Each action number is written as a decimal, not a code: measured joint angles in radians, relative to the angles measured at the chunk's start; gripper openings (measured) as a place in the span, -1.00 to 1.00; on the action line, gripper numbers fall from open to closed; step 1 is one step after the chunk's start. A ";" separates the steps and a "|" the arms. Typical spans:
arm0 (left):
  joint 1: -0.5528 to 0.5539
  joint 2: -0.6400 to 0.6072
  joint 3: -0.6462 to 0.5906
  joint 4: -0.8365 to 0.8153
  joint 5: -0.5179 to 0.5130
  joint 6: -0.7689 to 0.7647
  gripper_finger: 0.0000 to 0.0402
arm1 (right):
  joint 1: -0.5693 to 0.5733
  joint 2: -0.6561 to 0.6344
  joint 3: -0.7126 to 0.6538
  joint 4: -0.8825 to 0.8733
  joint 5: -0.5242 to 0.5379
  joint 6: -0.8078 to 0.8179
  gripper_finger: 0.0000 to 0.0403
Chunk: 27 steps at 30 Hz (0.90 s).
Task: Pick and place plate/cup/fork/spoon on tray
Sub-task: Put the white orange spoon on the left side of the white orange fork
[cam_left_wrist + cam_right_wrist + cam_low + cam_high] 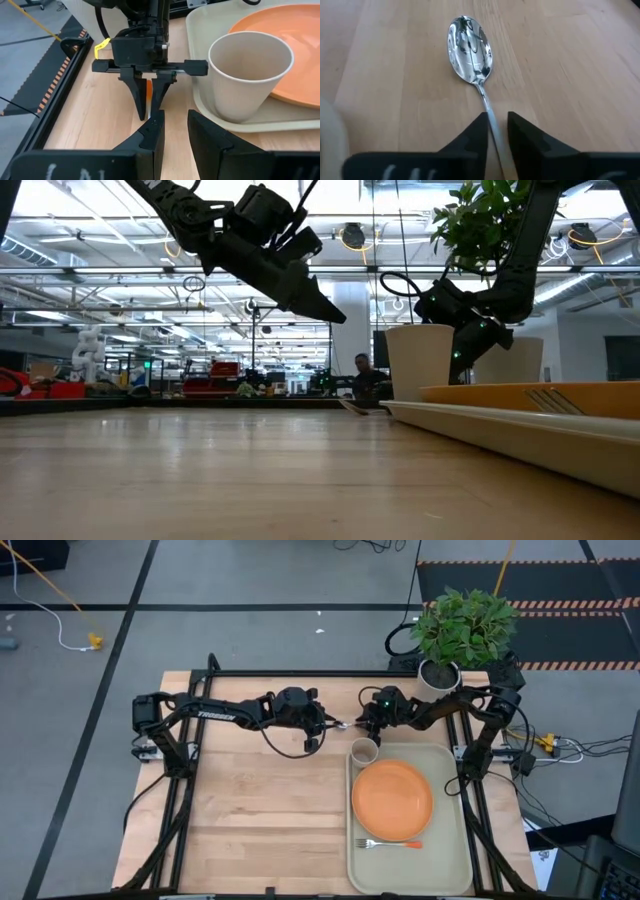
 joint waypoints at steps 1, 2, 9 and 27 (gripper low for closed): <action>0.000 0.000 0.000 0.001 0.000 0.000 -0.56 | 0.000 0.000 0.000 -0.001 0.000 -0.002 -0.76; 0.000 0.000 0.000 0.000 0.000 0.001 -0.56 | 0.000 0.001 0.000 -0.004 0.000 -0.005 -0.82; 0.000 0.000 0.000 0.002 0.000 0.005 -0.56 | -0.001 -0.014 -0.001 0.006 0.007 -0.033 -0.96; -0.004 0.000 0.000 0.051 -0.110 0.043 -0.56 | 0.008 -0.333 -0.002 -0.213 0.121 -0.079 -1.00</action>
